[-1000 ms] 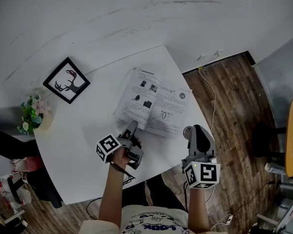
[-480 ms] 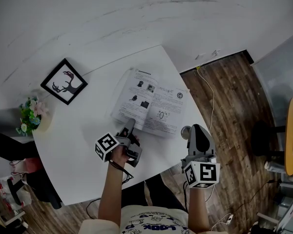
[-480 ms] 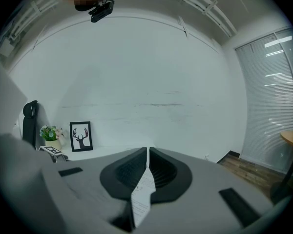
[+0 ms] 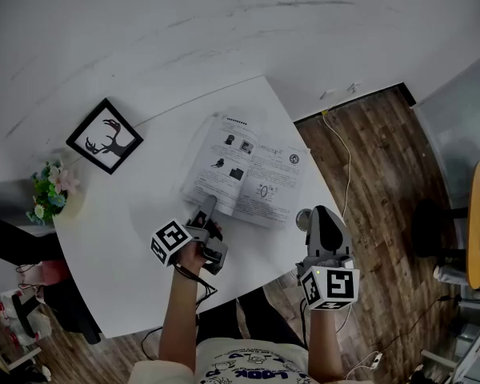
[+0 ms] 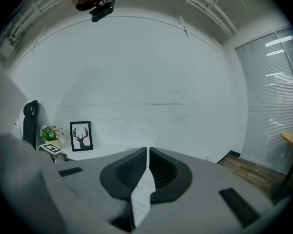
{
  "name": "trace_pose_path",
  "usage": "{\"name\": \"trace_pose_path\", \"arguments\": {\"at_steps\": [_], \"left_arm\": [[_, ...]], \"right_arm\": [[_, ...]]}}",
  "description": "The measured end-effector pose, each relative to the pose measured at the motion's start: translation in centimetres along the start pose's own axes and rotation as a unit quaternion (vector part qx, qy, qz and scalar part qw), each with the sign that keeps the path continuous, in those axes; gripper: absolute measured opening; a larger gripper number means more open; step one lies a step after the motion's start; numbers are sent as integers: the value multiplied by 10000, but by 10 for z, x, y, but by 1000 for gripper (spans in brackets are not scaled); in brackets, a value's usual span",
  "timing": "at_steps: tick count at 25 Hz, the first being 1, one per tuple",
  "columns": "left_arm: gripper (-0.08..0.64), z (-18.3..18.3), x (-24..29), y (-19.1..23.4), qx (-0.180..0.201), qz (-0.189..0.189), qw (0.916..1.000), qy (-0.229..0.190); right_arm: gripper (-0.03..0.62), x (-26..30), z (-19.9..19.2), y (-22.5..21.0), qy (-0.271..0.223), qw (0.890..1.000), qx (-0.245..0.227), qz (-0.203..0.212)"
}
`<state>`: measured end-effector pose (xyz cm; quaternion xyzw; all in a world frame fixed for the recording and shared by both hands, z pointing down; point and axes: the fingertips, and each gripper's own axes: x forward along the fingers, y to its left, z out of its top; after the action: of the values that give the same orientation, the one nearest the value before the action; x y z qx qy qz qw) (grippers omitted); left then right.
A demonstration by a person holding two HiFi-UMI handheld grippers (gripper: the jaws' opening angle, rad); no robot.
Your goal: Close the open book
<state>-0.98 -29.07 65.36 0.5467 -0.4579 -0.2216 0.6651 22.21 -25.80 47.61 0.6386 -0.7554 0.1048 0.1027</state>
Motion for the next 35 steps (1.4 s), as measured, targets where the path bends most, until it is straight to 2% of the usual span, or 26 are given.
{"name": "trace_pose_path", "arguments": {"at_steps": [3, 5, 7, 9, 21, 25, 30, 35], "left_arm": [[218, 3, 0, 1, -80, -36, 9999, -87], [179, 5, -1, 4, -2, 42, 9999, -134], [119, 5, -2, 6, 192, 166, 9996, -151], [97, 5, -3, 3, 383, 192, 9989, -176], [51, -5, -9, -26, 1590, 53, 9873, 5], [44, -13, -9, -37, 2077, 9, 9781, 143], [40, -28, -7, -48, 2771, -46, 9599, 415], [37, -45, -2, -59, 3213, -101, 9445, 673]], "right_arm": [[31, 1, -1, 0, 18, 10000, -4, 3], [31, 1, -1, 0, 22, 10000, 2, 2], [31, 1, -1, -1, 27, 10000, 0, -4], [31, 1, -1, -2, 29, 10000, 1, -9], [31, -4, -1, -1, 5, 10000, 48, -78], [31, -6, -1, -2, -8, 9999, 62, -111], [31, -11, -1, -4, -23, 9998, 81, -165], [31, -16, -1, -9, -40, 9996, 103, -267]]}}
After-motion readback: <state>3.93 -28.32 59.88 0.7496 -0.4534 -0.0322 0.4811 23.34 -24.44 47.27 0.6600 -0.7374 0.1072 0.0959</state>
